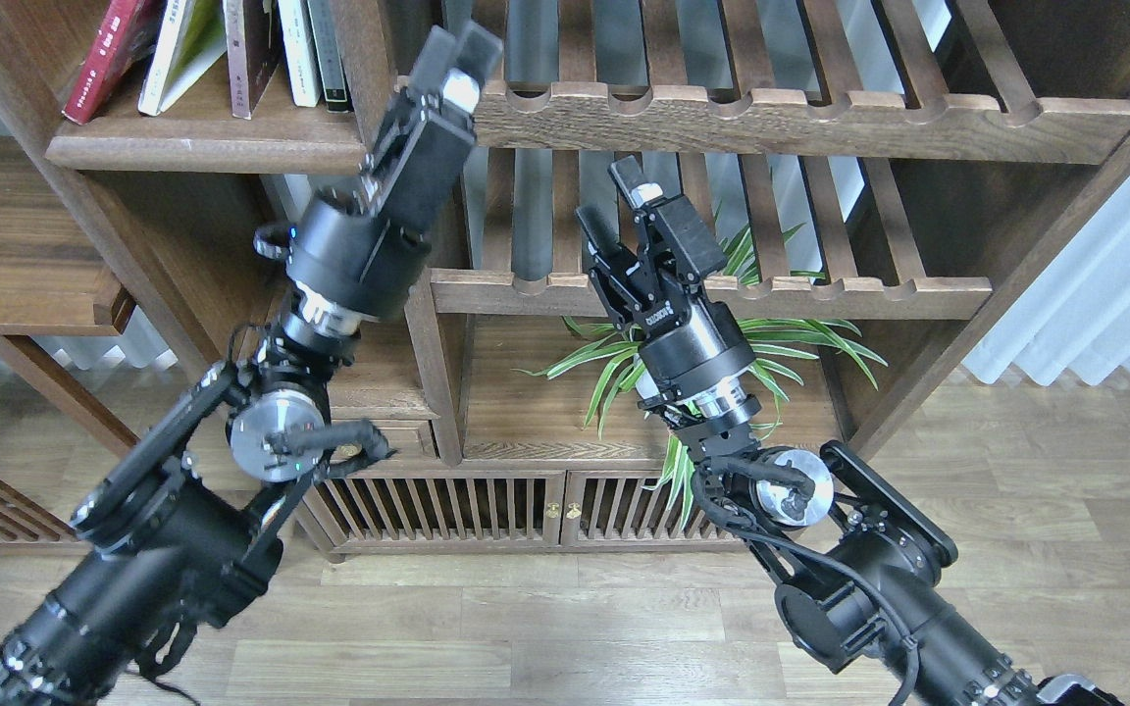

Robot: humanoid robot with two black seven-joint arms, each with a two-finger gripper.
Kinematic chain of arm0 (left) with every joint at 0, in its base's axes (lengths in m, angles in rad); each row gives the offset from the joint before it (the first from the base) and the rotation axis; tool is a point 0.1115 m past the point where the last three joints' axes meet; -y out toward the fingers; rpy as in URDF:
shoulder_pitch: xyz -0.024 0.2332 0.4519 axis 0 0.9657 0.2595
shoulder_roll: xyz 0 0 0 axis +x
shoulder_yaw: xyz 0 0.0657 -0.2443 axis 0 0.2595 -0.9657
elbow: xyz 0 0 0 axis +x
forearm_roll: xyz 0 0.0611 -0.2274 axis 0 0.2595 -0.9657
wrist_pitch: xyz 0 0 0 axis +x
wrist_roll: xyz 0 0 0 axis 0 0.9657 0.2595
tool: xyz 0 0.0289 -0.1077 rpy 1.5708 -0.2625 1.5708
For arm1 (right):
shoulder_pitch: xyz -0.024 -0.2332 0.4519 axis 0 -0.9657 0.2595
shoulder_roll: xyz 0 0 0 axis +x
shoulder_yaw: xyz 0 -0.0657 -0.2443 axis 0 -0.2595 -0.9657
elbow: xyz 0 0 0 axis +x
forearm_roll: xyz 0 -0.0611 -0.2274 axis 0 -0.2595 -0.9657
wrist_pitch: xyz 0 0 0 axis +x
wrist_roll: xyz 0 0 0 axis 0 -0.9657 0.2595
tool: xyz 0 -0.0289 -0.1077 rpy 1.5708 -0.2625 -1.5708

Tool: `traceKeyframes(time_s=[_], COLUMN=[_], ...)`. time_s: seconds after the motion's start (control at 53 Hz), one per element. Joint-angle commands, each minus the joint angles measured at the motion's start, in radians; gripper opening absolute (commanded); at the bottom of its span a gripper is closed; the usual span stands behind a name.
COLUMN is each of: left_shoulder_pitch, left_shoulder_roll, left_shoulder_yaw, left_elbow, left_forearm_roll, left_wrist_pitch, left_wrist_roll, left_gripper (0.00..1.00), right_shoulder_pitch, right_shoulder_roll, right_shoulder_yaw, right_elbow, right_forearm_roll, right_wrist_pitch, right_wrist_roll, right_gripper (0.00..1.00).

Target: Organize books on shelf

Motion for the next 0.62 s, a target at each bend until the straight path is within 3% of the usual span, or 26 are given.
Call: traceKeyframes(time_s=[0.0,0.17,0.604], left_shoulder_pitch=[0.025,0.085,0.086], left_shoulder_roll=[0.000,0.000,0.000], left_shoulder_yaw=[0.002,0.008,0.011], left_elbow=[0.000,0.000,0.000], left_forearm_roll=[0.001,0.002,0.004], left_wrist_pitch=[-0.002,-0.002,-0.002], left_wrist_roll=[0.002,0.007,0.010], left_gripper=[1.00,1.00,1.00], right_shoulder_pitch=[-0.004,-0.009,-0.015], right_shoulder_roll=[0.000,-0.002,0.000], right_shoulder_yaw=[0.000,-0.002,-0.002], right_elbow=[0.005,0.021,0.023], right_forearm_roll=[0.000,0.000,0.000], right_wrist_pitch=[0.000,0.000,0.000], right_wrist_roll=[0.001,-0.001,0.001], right_gripper=[0.75,0.75,0.72])
